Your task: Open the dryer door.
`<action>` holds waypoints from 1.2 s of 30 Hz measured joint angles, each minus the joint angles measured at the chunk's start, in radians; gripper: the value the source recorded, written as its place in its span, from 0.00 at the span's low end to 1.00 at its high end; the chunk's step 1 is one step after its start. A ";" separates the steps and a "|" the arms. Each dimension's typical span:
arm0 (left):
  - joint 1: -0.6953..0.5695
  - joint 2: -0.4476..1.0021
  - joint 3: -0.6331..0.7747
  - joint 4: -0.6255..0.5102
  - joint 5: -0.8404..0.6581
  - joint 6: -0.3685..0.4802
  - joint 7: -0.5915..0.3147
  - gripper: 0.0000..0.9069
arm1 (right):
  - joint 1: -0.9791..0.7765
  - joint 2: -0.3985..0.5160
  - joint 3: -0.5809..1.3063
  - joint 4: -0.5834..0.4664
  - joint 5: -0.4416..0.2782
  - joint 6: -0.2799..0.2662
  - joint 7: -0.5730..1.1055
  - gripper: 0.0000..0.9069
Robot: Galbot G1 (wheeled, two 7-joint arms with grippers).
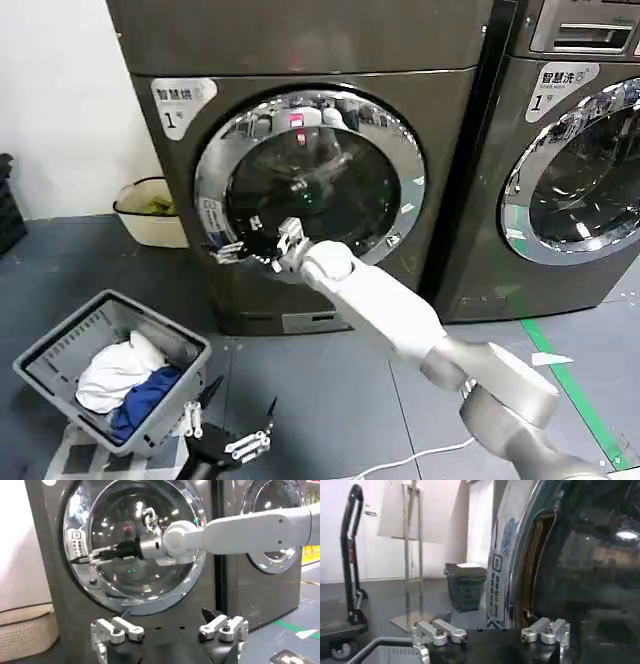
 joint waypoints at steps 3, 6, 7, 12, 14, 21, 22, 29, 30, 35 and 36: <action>-0.001 0.001 0.000 0.000 0.000 0.001 0.000 1.00 | -0.009 -0.016 -0.006 0.029 0.020 0.000 -0.016 1.00; -0.002 0.002 -0.004 0.000 -0.002 0.001 0.000 1.00 | -0.018 -0.031 -0.011 0.062 0.028 0.000 -0.035 1.00; -0.002 0.002 -0.004 0.001 -0.002 0.001 0.000 1.00 | -0.022 -0.039 -0.013 0.075 0.032 0.001 -0.041 1.00; -0.005 0.003 -0.005 0.004 -0.003 0.002 0.000 1.00 | -0.037 -0.076 -0.022 0.131 0.046 0.004 -0.072 1.00; -0.007 0.005 -0.007 0.005 -0.005 0.003 0.000 1.00 | -0.041 -0.088 -0.026 0.152 0.048 0.004 -0.084 1.00; -0.022 0.015 -0.028 0.012 -0.032 0.012 0.000 1.00 | -0.051 -0.128 -0.034 0.216 0.055 0.004 -0.117 1.00; -0.024 0.017 -0.031 0.013 -0.038 0.014 0.001 1.00 | -0.052 -0.134 -0.036 0.224 0.056 0.006 -0.124 1.00; -0.039 0.038 -0.064 0.013 -0.103 0.031 0.010 1.00 | -0.062 -0.179 -0.048 0.280 0.064 0.011 -0.159 1.00; -0.041 0.043 -0.072 0.013 -0.111 0.032 0.012 1.00 | -0.064 -0.188 -0.049 0.289 0.067 0.012 -0.165 1.00; -0.049 0.066 -0.116 0.020 -0.160 0.044 0.021 1.00 | -0.070 -0.228 -0.052 0.334 0.076 0.013 -0.189 1.00; -0.053 0.072 -0.125 0.023 -0.172 0.049 0.023 1.00 | -0.071 -0.235 -0.053 0.342 0.076 0.014 -0.195 1.00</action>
